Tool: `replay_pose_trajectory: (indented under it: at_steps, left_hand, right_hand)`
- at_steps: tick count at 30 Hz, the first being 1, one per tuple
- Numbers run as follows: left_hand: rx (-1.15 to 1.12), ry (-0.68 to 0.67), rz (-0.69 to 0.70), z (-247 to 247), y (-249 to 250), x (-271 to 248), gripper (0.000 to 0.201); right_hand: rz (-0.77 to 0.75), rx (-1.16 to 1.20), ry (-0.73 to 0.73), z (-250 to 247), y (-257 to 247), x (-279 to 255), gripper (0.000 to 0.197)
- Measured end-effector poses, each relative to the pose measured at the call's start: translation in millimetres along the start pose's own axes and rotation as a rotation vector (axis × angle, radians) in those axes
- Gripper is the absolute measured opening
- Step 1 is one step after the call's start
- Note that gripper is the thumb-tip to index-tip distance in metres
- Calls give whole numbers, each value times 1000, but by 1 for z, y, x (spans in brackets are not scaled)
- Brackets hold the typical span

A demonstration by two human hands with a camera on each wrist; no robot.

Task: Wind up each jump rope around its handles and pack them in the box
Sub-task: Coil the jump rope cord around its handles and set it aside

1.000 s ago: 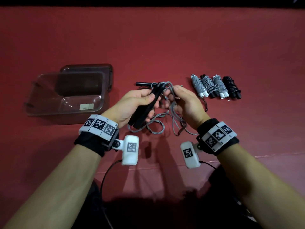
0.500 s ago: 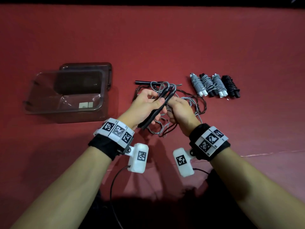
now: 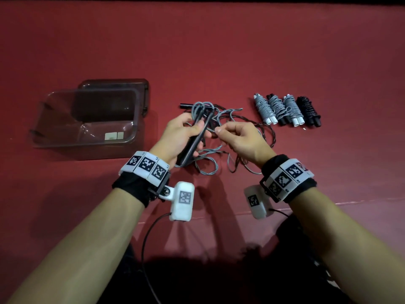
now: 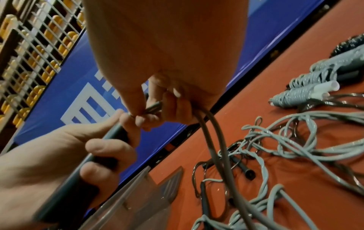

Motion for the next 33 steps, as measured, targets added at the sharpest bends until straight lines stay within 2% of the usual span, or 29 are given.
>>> replay_pose_trajectory:
  at_steps: [3,6,7,9,11,12,14,16,18,19,21,23,25,28,30,31,33]
  left_hand:
    - [113,120,-9,-15,-13,8,9]
    - [208,150,-55,-21,-25,10,10]
    - [258,145,-76,-21,-28,11,10]
    - [463,23,-89,-15,-33,11,9]
    - [687,-270,-82,-2,-35,8,11]
    - [759,-427,-70,6,-34,5,11]
    - [822,-637,-55,14,-25,-1,11]
    - [808,-719,-27,17,-8,-4,11]
    - [700,-734,19,22,13,-8,8]
    - [615,-701,45,22,23,-9,7]
    - [435,-570,105,20,37,-8,10]
    - [324,-402,150,13,39,-2,10]
    - [321,-212,134,1,27,3,13]
    - [305,55,57,-19,6,8,14]
    - [292,162,13,-27,-3,9,15]
    - [309,206,-8,-30,-6,10,16]
    - [400,270,-22,-35,-14,13,13]
  right_hand:
    - [5,-197,-42,-9,5,4,26]
    - [-29,-431,-164,-9,-4,2,11]
    - [-63,-532,-192,-7,-9,0,14]
    - [-190,-747,-203,-3,-19,-5,20]
    - [-303,-930,-161,-2,-30,-10,19]
    - [-318,-949,-150,-5,-34,-9,19]
    - [-337,-834,-164,-16,-37,-7,20]
    - [-375,-567,-153,-31,-32,-2,20]
    - [-339,-223,-88,-40,-18,3,12]
    - [-272,-45,-43,-41,-8,5,10]
    - [-89,243,-13,-28,8,6,27]
    - [71,430,-118,-5,18,6,32]
    - [133,484,-190,11,20,5,31]
    - [137,342,-204,19,18,1,27]
    - [140,241,-198,18,13,-4,24]
    - [85,106,-171,16,6,-7,22]
    - [-120,-364,-105,13,-11,-11,23]
Point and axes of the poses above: each hand's wrist, its own x-axis towards the middle knuckle, its own z-axis out of the palm, y = z × x, the point moved 4 cm from there along x, towards the middle knuckle, and after that the axes turned 6 degrees about z, right-handed, at the moved point
